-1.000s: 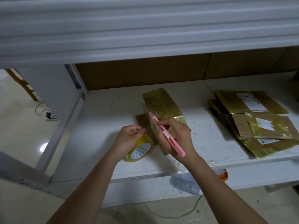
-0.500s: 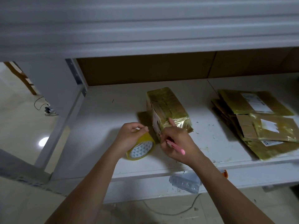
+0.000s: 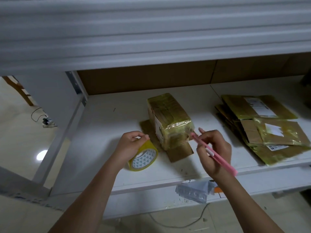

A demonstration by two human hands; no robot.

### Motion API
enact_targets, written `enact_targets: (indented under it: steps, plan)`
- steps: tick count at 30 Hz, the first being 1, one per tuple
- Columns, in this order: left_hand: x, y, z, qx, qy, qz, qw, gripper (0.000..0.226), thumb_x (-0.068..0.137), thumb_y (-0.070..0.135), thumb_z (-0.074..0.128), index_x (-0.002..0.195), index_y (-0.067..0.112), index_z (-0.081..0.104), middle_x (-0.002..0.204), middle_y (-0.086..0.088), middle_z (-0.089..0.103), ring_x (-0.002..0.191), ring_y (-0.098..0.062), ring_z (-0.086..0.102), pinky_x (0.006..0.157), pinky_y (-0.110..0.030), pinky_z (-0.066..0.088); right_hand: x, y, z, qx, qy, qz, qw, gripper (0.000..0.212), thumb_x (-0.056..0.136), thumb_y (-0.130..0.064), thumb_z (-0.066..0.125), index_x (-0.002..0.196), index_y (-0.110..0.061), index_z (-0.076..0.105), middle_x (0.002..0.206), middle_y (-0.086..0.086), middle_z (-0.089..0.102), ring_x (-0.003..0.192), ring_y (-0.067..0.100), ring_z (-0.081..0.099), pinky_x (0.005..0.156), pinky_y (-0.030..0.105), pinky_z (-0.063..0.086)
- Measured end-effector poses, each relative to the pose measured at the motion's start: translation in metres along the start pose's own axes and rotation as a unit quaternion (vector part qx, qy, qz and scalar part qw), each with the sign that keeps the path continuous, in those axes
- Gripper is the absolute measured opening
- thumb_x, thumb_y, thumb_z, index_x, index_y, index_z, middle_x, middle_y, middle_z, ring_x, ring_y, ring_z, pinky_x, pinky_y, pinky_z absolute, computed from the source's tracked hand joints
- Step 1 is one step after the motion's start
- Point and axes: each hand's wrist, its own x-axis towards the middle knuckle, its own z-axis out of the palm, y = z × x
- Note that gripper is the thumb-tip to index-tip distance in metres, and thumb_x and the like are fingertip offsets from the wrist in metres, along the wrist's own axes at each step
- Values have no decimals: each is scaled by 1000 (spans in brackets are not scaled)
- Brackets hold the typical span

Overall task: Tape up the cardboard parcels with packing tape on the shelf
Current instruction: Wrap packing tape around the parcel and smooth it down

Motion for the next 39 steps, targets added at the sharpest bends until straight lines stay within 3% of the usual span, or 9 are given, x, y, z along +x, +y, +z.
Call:
enact_targets:
  steps: [5, 11, 14, 16, 21, 26, 29, 34, 39]
  plan:
    - [0, 4, 5, 36, -1, 5, 999, 12, 90, 37, 67, 84, 27, 70, 87, 0, 72, 79, -19, 69, 65, -26, 51, -17, 69, -29, -313, -122, 109, 936, 29, 80, 4, 65, 106, -6, 62, 92, 7, 55, 77, 27, 57, 57, 37, 50]
    - [-7, 6, 11, 45, -8, 32, 998, 12, 90, 34, 68, 82, 25, 70, 84, -1, 72, 78, -21, 70, 66, -29, 53, -19, 73, -33, -410, -182, 194, 873, 53, 87, 4, 52, 138, -13, 53, 122, 17, 52, 108, 34, 54, 72, 41, 54]
    - [-10, 4, 6, 58, -12, 41, 997, 11, 90, 34, 68, 83, 26, 71, 88, 0, 71, 82, -18, 69, 67, -26, 52, -22, 45, -22, -317, -142, 103, 932, 43, 80, 6, 62, 120, -11, 66, 104, 10, 59, 90, 25, 59, 67, 34, 53]
    - [-12, 1, 1, 70, -21, 46, 996, 11, 89, 35, 69, 84, 26, 73, 91, 1, 72, 85, -18, 68, 70, -29, 53, -26, 22, -2, -186, -189, 68, 962, 23, 83, -1, 62, 100, -12, 71, 91, 2, 62, 78, 14, 58, 68, 27, 51]
    - [-20, -4, -5, 102, -56, 69, 991, 13, 90, 33, 68, 83, 24, 75, 89, 5, 73, 90, -16, 69, 80, -39, 56, -31, -8, 60, 66, -236, 285, 927, 17, 92, -30, 67, 88, -14, 72, 78, -7, 69, 71, 1, 62, 66, 16, 48]
    - [-35, -2, -16, 78, -61, 89, 991, 17, 94, 26, 63, 103, 36, 71, 93, 9, 74, 86, -5, 69, 77, -27, 56, -33, -12, 92, 118, -212, 352, 904, 27, 87, -21, 73, 65, -18, 58, 67, -3, 62, 69, 18, 62, 72, 44, 58]
    - [-42, -8, -29, 3, -60, 67, 996, 48, 95, 28, 62, 134, 47, 41, 91, -8, 70, 88, -16, 69, 75, -20, 56, -34, -11, 98, 94, -194, 354, 910, 29, 90, -21, 70, 65, -21, 54, 73, 8, 65, 74, 30, 66, 70, 50, 57]
    - [-53, -31, -54, -59, -42, 43, 996, 39, 78, 43, 65, 99, 10, 66, 91, -11, 71, 88, -27, 70, 69, -22, 55, -39, -20, 115, 193, -142, 437, 867, 30, 90, -29, 68, 70, -12, 53, 74, 8, 63, 82, 30, 70, 74, 52, 60]
    - [-57, -33, -80, 44, -3, 71, 996, 60, 60, 63, 68, 64, 4, 60, 58, -2, 54, 58, -14, 56, 55, -25, 43, -37, -28, 135, 113, -186, 379, 899, 32, 86, -20, 74, 63, -10, 54, 77, 12, 68, 80, 27, 69, 76, 41, 58]
